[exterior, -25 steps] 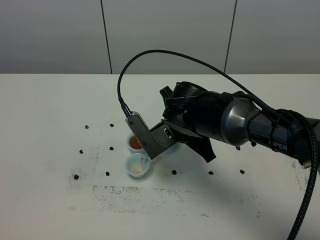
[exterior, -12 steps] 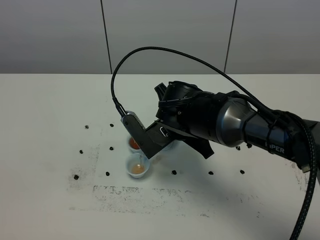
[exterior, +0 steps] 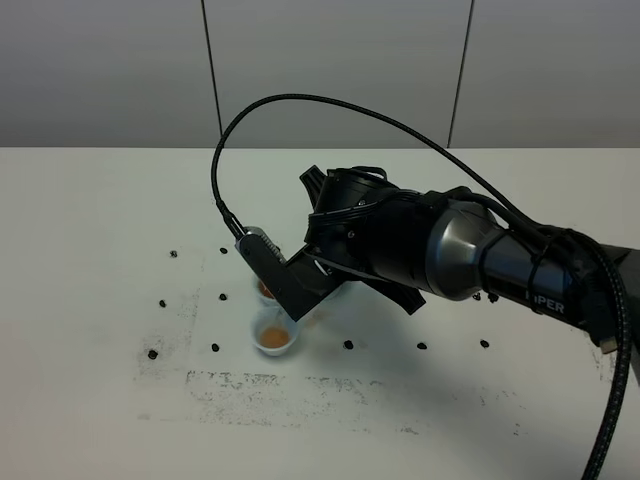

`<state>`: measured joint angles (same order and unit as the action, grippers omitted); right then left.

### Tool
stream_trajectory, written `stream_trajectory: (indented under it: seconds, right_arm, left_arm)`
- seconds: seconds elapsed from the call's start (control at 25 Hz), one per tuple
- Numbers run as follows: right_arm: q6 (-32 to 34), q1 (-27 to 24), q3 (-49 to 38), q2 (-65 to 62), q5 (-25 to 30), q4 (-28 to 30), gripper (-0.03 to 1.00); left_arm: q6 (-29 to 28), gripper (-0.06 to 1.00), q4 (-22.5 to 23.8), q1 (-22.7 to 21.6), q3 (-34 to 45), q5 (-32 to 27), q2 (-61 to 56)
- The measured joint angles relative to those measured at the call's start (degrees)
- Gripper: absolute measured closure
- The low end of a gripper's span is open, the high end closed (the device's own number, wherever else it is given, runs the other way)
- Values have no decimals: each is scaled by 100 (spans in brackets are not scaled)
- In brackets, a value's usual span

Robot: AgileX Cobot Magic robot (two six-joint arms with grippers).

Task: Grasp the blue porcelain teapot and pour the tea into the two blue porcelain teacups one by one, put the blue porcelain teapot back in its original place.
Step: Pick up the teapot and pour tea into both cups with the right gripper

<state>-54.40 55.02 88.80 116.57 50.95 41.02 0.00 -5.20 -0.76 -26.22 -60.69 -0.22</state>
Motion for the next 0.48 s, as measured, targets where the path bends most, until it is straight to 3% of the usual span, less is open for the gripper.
stream_trajectory:
  seconds: [0.48]
  right_arm:
    - [0, 56, 0, 0, 12, 182, 94]
  left_arm:
    - [0, 65, 0, 0, 0, 0, 0]
